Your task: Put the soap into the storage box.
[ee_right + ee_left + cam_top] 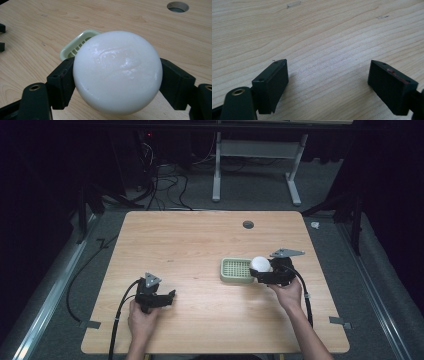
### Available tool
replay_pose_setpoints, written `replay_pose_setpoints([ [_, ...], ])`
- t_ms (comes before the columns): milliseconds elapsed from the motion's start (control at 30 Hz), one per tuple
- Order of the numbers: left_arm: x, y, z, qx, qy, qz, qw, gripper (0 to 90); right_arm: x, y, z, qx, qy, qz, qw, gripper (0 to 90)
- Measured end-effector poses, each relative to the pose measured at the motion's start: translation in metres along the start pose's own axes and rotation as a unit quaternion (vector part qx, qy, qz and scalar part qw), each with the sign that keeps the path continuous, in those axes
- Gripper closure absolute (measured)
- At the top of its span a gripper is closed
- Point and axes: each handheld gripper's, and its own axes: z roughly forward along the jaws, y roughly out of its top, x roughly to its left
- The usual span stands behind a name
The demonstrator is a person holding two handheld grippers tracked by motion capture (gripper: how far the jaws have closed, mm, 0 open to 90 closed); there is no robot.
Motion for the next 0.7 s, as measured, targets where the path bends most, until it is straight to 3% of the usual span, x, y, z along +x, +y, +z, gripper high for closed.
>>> replay_pose_setpoints([
  [700,0.000,0.000,0.000,0.000,0.000,0.000,1.0000,17.3,0.013,0.013,0.029,0.015,0.006,-0.029,0.9994,24.0],
])
